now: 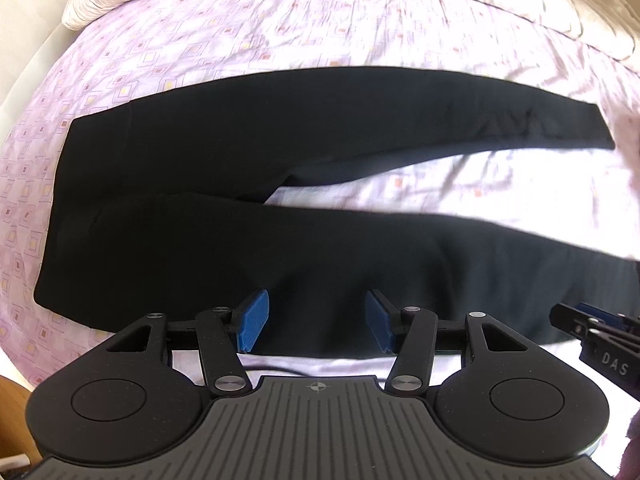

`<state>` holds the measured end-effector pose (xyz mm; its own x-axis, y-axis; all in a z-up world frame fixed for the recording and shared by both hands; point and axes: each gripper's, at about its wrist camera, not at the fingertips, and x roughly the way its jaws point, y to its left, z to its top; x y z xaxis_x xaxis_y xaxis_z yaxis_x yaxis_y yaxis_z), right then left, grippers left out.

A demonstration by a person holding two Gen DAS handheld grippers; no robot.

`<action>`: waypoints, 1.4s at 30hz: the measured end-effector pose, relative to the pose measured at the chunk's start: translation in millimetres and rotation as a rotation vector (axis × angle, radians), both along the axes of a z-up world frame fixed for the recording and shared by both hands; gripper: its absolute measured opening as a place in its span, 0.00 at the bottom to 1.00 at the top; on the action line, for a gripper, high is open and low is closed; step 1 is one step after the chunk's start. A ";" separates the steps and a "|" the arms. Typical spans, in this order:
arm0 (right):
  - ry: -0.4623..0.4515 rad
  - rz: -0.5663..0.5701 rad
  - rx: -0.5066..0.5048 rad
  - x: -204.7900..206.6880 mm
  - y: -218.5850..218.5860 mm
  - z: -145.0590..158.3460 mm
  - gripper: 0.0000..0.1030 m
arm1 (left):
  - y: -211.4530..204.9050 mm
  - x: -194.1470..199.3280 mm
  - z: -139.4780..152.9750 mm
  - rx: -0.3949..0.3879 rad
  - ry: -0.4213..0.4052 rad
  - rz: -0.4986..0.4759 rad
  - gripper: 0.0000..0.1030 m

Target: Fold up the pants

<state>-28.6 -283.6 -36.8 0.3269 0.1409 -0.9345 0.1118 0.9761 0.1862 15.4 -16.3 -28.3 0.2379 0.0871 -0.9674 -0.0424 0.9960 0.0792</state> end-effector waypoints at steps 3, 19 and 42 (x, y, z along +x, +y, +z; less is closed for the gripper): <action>0.018 -0.018 -0.018 -17.8 11.4 -2.6 0.32 | 17.1 -2.4 -3.9 0.000 0.008 -0.028 0.51; 0.010 -0.107 -0.032 19.5 64.6 6.4 0.35 | 113.5 31.3 -15.5 0.016 -0.003 -0.009 0.51; -0.167 0.457 -0.126 243.7 70.8 -28.1 0.38 | 139.4 156.4 -39.6 -0.006 -0.008 0.110 0.47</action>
